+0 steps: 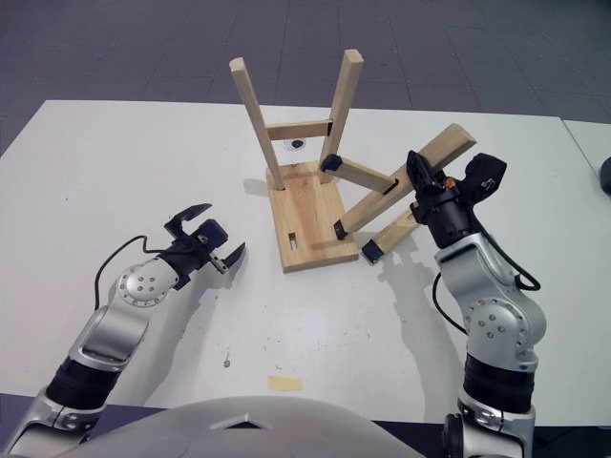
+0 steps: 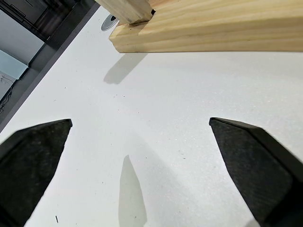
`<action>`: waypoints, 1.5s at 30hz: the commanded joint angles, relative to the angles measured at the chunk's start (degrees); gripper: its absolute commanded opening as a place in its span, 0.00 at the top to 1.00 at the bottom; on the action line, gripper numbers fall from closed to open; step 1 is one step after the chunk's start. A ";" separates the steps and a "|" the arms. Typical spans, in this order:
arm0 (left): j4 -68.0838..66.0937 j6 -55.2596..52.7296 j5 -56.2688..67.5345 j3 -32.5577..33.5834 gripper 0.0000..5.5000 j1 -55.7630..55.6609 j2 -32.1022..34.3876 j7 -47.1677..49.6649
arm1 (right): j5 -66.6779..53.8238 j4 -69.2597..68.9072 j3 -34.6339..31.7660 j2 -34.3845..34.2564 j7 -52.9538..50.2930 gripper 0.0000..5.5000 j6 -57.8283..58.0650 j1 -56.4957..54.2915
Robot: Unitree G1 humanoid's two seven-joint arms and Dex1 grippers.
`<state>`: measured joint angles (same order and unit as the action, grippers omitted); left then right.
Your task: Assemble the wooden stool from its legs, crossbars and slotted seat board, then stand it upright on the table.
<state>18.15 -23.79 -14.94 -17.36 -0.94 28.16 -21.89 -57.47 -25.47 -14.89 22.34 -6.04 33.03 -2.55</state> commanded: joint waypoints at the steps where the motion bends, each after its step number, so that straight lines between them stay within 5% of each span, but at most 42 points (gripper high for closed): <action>1: -0.61 0.18 -1.49 -0.23 0.02 -0.62 -0.39 0.07 | 12.08 3.06 5.92 4.63 1.61 0.81 2.83 4.15; 11: -0.82 0.44 -2.77 -0.27 0.02 -1.02 -0.20 -0.50 | 21.80 2.47 11.23 7.93 6.43 0.81 1.94 9.85; 20: -1.12 0.71 -3.14 -0.91 0.02 -1.97 -0.32 -1.15 | 18.03 7.48 15.32 5.13 5.93 0.81 12.27 0.07; 30: -3.12 1.97 -3.33 -0.61 0.02 -2.49 -0.19 -2.23 | 14.82 0.44 11.09 -1.46 9.94 0.82 2.89 -1.61; 36: -3.78 2.22 -3.14 -0.17 0.02 -2.56 -0.19 -2.71 | 11.74 -1.62 6.24 -5.55 9.44 0.62 0.01 -8.02; 45: -4.68 2.76 -3.17 0.38 0.02 -3.15 -0.28 -3.11 | -13.60 10.22 -12.72 -4.09 -5.68 0.35 -1.32 -37.95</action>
<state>14.01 -21.17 -17.86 -17.21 -3.46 27.77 -24.48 -68.82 -20.64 -22.73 16.26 -7.35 33.00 -36.41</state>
